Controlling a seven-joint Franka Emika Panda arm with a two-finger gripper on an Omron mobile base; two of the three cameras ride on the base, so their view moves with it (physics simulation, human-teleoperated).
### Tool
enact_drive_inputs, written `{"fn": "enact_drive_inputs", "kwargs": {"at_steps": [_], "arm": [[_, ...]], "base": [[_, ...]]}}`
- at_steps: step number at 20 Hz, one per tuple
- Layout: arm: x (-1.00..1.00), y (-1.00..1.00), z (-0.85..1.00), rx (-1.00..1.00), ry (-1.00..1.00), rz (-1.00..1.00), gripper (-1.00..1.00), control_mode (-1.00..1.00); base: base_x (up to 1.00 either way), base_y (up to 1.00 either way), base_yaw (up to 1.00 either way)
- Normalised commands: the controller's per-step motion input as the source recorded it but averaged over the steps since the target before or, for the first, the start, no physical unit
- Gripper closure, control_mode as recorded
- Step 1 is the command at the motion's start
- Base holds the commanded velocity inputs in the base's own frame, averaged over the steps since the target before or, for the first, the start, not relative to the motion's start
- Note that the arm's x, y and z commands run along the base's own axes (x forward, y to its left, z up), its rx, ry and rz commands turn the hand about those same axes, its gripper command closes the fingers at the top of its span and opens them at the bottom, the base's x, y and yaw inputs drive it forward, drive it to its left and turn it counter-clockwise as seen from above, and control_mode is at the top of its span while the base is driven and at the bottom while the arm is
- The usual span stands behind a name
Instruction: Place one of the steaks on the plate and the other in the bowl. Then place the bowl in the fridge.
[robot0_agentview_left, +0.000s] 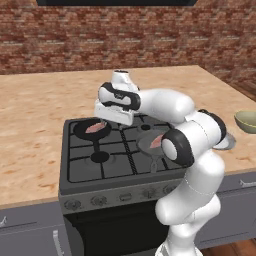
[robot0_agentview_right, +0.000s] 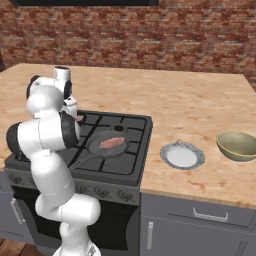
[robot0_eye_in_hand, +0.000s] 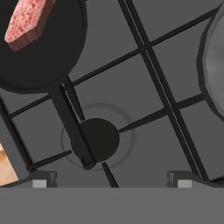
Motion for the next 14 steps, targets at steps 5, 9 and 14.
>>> {"fn": "enact_drive_inputs", "kwargs": {"at_steps": [5,9,14], "arm": [[0.33,0.22,-0.08,0.00,0.01,-0.06,-1.00,-1.00],[0.31,0.11,-0.22,0.00,0.04,-0.04,-1.00,-1.00],[0.31,0.05,-0.19,0.00,0.04,-0.03,-1.00,-1.00]], "base": [[0.00,0.00,0.00],[0.00,0.00,0.00],[0.00,0.00,0.00]]}}
